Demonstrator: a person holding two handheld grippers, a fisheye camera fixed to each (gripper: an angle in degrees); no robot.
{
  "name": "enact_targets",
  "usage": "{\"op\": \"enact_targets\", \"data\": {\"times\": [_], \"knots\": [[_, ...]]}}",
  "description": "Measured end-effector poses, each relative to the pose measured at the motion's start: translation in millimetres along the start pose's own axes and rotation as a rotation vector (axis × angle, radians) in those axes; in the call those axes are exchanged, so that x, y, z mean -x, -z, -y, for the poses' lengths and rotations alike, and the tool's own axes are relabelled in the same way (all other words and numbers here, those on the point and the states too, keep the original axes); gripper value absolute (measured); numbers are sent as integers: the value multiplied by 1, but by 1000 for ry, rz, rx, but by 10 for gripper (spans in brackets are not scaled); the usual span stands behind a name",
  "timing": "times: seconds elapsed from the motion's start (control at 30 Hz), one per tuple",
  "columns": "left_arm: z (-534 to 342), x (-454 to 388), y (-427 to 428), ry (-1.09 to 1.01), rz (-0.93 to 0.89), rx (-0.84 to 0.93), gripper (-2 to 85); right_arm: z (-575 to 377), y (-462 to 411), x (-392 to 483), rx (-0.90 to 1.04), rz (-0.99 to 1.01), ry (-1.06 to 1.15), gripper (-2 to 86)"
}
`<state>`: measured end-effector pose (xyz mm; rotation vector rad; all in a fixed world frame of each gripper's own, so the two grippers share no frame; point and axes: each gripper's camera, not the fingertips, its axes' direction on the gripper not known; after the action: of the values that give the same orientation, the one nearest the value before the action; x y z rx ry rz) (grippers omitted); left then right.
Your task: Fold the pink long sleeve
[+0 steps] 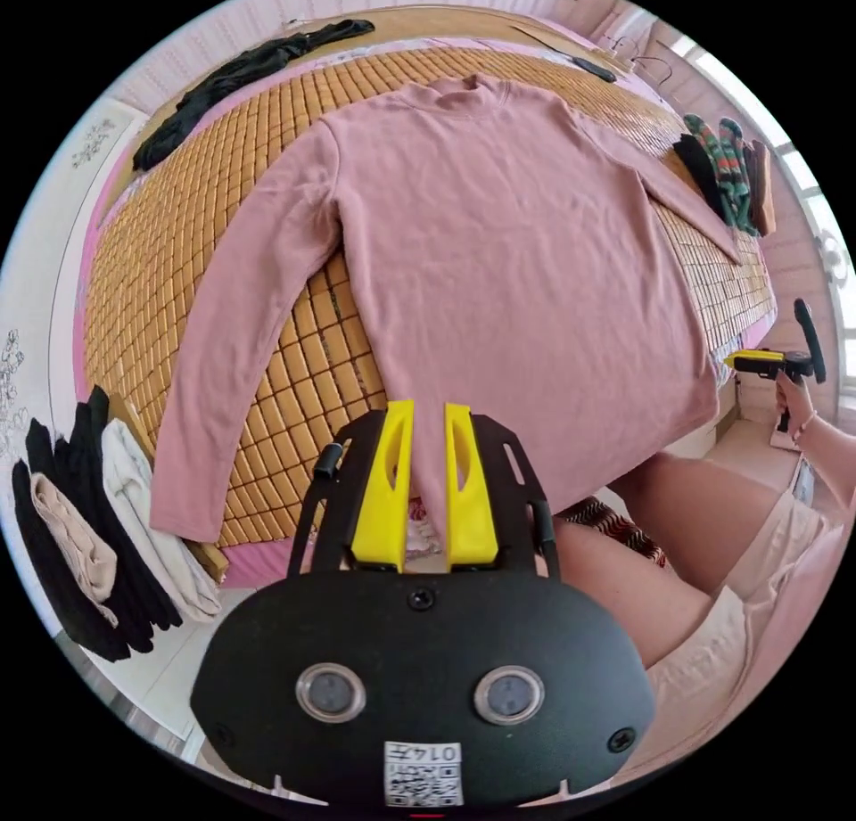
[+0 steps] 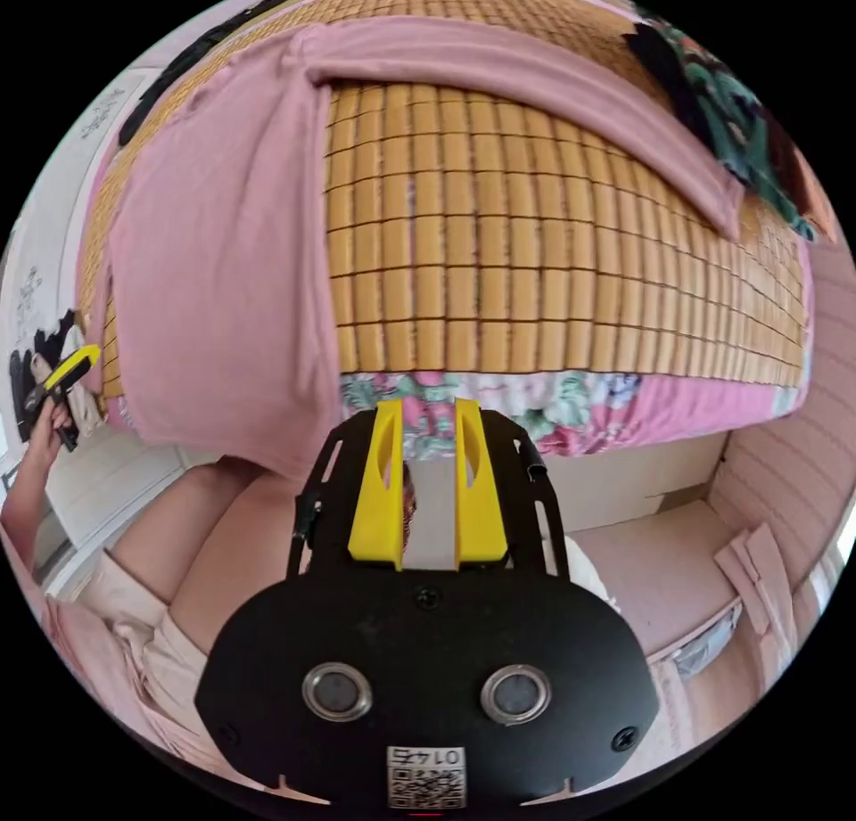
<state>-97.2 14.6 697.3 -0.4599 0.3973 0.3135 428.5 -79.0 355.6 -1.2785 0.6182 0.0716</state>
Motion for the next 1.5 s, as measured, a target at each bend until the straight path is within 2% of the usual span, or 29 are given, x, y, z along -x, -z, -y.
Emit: {"op": "enact_targets", "data": {"times": [0.07, 0.13, 0.2, 0.3, 0.37, 0.47, 0.57, 0.6, 0.73, 0.93, 1.13, 1.2, 1.3, 1.43, 1.5], "knots": [[39, -17, 7, -104, -6, -100, 59, 4, 1, -34, -81, -63, -106, 85], [82, -41, 8, -221, -57, -199, 57, 8, 4, -66, -177, -26, -181, 86], [143, -84, 4, -441, -139, -311, 58, 18, 1, -105, -270, 26, -276, 90], [217, -145, -10, -655, -161, -424, 63, 31, -8, -146, -367, 83, -366, 89], [258, -180, -18, -713, -194, -460, 67, 40, -16, -167, -413, 137, -385, 70], [314, -240, -30, -753, -184, -448, 83, 58, -29, -197, -421, 139, -380, 90], [356, -280, -53, -732, -215, -364, 99, 63, -50, -228, -415, 201, -432, 129], [367, -293, -66, -742, -195, -333, 104, 64, -65, -236, -395, 273, -432, 129], [390, -324, -117, -750, 0, -134, 96, 55, -77, -246, -461, 257, -415, 100], [387, -314, -128, -754, -99, -144, 38, 33, -72, -256, -527, 303, -306, 50], [379, -273, -111, -638, -253, -212, 13, -10, -29, -233, -767, 530, -38, 30], [366, -244, -88, -582, -339, -297, 10, -21, -9, -217, -892, 730, 72, 27], [341, -203, -51, -547, -386, -429, 10, -18, 15, -180, -977, 971, 256, 25], [295, -141, -5, -512, -319, -562, 17, 1, 41, -102, -902, 1218, 560, 24], [257, -86, 7, -390, -317, -572, 26, 6, 49, -30, -767, 1341, 790, 25]]}}
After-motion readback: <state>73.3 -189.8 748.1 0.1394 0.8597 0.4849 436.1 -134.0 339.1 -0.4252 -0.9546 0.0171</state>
